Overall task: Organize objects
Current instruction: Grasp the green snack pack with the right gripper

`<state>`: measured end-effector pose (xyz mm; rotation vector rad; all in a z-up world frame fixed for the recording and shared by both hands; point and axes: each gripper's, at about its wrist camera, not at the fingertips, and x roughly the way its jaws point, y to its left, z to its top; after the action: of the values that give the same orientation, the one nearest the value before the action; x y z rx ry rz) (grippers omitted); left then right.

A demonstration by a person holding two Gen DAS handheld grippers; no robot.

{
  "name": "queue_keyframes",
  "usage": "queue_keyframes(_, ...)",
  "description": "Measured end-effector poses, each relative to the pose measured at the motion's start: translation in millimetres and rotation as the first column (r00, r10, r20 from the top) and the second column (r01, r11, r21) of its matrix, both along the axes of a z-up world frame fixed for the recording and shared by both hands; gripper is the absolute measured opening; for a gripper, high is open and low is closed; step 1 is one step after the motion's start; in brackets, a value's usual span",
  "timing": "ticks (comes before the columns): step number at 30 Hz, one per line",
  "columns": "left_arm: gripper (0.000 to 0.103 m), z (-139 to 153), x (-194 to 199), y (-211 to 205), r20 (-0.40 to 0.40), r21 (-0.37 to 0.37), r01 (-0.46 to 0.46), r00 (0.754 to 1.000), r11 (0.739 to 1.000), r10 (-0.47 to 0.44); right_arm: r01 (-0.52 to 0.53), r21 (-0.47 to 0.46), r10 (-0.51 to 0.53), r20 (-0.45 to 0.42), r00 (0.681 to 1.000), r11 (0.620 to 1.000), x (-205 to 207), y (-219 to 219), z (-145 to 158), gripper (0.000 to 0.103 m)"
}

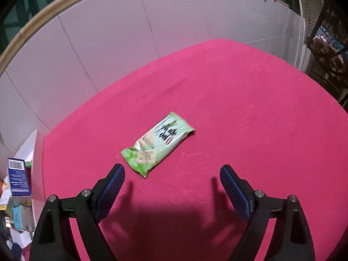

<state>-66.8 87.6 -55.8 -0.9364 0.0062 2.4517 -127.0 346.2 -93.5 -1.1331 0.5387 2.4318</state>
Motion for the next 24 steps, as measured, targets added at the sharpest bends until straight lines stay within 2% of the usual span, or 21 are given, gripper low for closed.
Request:
queue_keyframes(5, 0.103, -6.0, 0.6, -4.3, 0.013, 0.003, -0.017, 1.000, 1.000, 0.017, 0.062, 0.008, -0.062, 0.055, 0.997, 0.998, -28.7, -6.8, -18.9, 0.094)
queue_keyframes(9, 0.103, -10.3, -2.1, -8.5, 0.028, 0.009, -0.033, 0.999, 0.999, 0.033, 0.145, 0.065, -0.149, 0.073, 0.986, 0.987, -51.0, -8.7, -22.1, 0.094)
queue_keyframes(12, 0.103, -12.8, -5.1, -11.4, 0.034, 0.011, -0.045, 0.998, 0.999, 0.044, 0.130, 0.122, -0.144, 0.111, 0.983, 0.984, -67.2, -14.6, -24.7, 0.093)
queue_keyframes(15, 0.103, -14.4, -6.6, -12.9, 0.028, 0.004, -0.059, 0.998, 0.998, 0.059, 0.101, 0.158, -0.118, 0.098, 0.988, 0.982, -64.2, -19.9, -26.2, 0.086)
queue_keyframes(17, 0.103, -15.4, -6.9, -12.8, 0.024, -0.009, -0.072, 0.997, 0.997, 0.072, 0.088, 0.164, -0.103, 0.085, 0.991, 0.982, -56.8, -20.3, -25.4, 0.078)
queue_keyframes(18, 0.103, -16.3, -6.8, -12.2, 0.026, -0.014, -0.076, 0.997, 0.997, 0.077, 0.078, 0.164, -0.092, 0.077, 0.993, 0.983, -52.8, -20.4, -24.2, 0.070)
queue_keyframes(21, 0.103, -17.0, -7.4, -11.2, 0.032, -0.020, -0.081, 0.996, 0.997, 0.082, 0.051, 0.157, -0.062, 0.065, 0.996, 0.986, -48.4, -19.9, -26.3, 0.063)
queue_keyframes(24, 0.103, -14.6, -5.6, -9.4, 0.027, -0.024, -0.081, 0.996, 0.996, 0.082, 0.024, 0.140, -0.029, 0.036, 0.999, 0.990, -38.6, -19.3, -25.7, 0.049)
